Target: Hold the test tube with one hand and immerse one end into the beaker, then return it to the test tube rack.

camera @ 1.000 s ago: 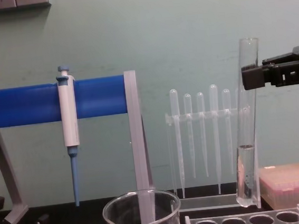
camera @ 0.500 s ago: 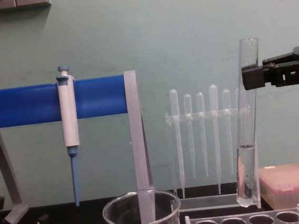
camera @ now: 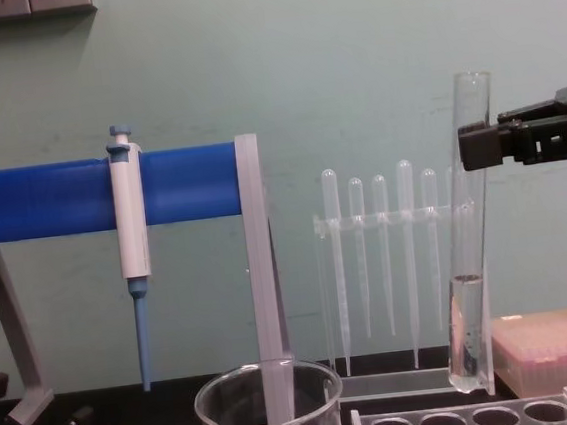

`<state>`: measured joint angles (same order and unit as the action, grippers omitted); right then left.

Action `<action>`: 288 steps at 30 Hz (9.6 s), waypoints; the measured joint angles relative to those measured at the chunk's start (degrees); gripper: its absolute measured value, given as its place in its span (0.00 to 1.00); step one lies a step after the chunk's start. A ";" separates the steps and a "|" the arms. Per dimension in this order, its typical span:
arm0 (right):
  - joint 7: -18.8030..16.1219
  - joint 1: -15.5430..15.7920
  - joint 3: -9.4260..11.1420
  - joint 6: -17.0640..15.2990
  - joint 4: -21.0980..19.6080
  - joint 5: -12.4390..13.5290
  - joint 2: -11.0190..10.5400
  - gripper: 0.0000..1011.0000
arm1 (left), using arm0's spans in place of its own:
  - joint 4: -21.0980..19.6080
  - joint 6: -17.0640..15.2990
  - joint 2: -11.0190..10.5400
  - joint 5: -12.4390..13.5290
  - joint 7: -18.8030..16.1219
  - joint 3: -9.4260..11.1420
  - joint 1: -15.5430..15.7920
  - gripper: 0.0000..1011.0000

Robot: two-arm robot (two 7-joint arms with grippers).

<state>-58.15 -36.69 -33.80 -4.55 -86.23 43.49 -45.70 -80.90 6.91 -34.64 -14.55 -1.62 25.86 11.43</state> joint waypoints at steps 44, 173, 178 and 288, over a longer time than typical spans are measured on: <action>0.00 0.00 0.00 0.00 0.01 0.00 0.00 0.24 | 0.00 0.00 0.00 0.00 0.00 0.00 0.00 0.99; -4.88 -10.83 -13.45 13.64 27.45 -11.15 23.09 0.24 | 0.00 0.00 0.00 0.00 0.00 0.00 0.00 0.99; -4.43 -9.95 -12.70 14.22 27.98 -11.45 23.30 0.24 | 0.00 0.00 0.00 0.00 0.00 0.00 0.00 0.99; -4.83 -7.51 -10.67 14.18 29.00 -11.38 24.09 0.24 | 0.00 0.00 0.00 0.00 0.00 0.00 0.00 0.99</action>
<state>-62.98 -44.20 -44.47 9.63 -57.23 32.11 -21.61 -80.90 6.91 -34.65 -14.55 -1.62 25.86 11.43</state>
